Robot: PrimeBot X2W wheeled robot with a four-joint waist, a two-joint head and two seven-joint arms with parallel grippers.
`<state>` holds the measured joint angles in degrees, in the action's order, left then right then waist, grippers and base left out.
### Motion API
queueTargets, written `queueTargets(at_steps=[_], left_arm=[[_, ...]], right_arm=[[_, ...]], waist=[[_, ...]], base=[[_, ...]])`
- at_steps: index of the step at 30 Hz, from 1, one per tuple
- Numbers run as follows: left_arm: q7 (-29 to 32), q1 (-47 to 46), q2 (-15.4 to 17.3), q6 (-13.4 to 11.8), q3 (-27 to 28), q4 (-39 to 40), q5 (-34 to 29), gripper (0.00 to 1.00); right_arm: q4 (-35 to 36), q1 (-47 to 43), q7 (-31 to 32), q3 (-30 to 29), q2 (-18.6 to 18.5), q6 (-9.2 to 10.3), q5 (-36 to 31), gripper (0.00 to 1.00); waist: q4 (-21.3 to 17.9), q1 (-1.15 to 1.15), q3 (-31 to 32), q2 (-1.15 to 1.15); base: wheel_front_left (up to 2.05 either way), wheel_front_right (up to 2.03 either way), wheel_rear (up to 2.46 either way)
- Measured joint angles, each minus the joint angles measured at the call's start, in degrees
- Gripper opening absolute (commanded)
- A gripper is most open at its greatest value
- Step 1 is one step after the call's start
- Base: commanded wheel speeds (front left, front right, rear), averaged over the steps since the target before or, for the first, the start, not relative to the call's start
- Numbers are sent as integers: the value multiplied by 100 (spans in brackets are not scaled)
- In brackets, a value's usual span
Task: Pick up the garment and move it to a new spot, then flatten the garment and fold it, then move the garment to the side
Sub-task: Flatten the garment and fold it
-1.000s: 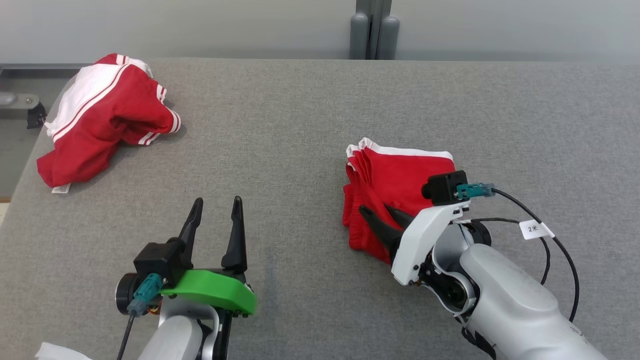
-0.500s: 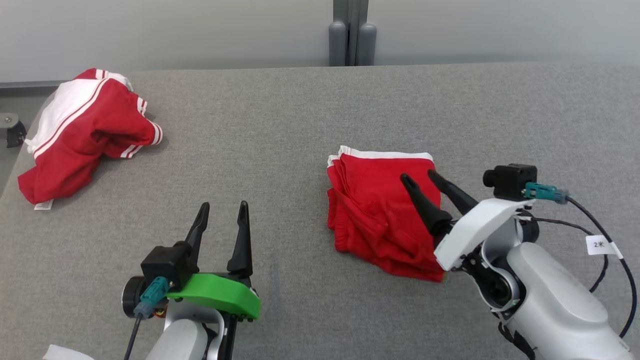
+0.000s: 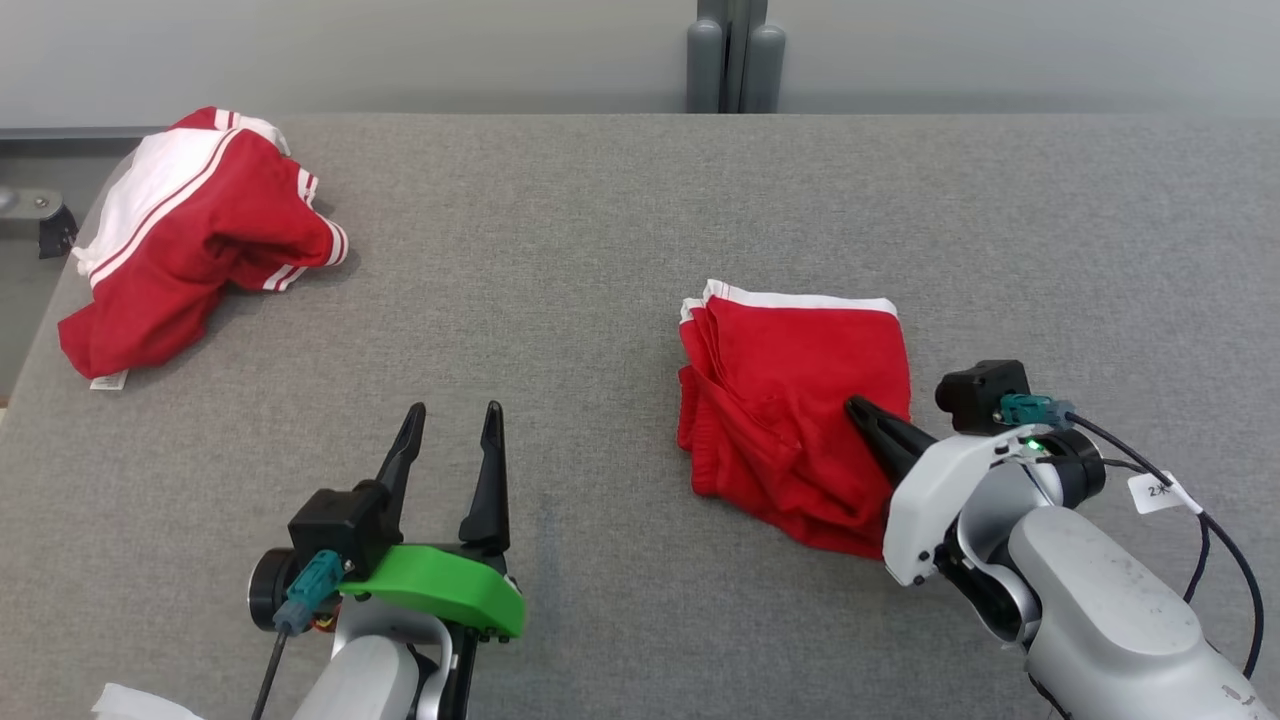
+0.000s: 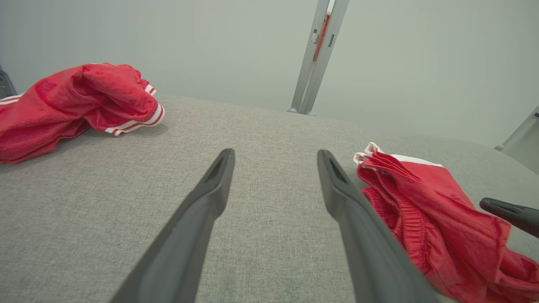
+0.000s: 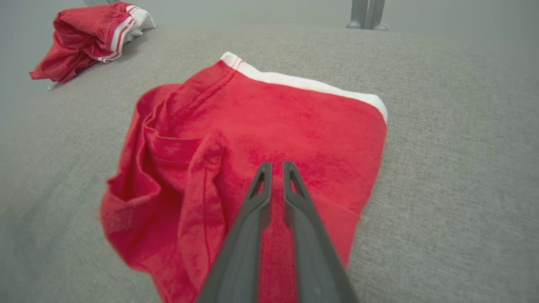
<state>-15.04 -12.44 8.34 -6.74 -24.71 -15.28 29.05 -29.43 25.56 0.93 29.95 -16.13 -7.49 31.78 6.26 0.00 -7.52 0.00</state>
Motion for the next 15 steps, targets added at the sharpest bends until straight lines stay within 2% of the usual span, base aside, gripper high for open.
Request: queueTargets(at_steps=[4,8,15], left_arm=[[0,-34,-4,1,0,-3,-2,100],[0,-46,-13,9,12,-8,-2,100],[0,-50,-36,26,52,-11,-20,100]], right_arm=[[-296,144,59,331,-62,0,-15,0],[-374,228,86,767,-96,0,252,0],[294,267,-190,1774,-478,0,891,0]], waist=[[121,0,-54,0],[241,0,-93,0],[385,0,-108,0]], base=[[0,0,0],[0,0,0],[0,0,0]])
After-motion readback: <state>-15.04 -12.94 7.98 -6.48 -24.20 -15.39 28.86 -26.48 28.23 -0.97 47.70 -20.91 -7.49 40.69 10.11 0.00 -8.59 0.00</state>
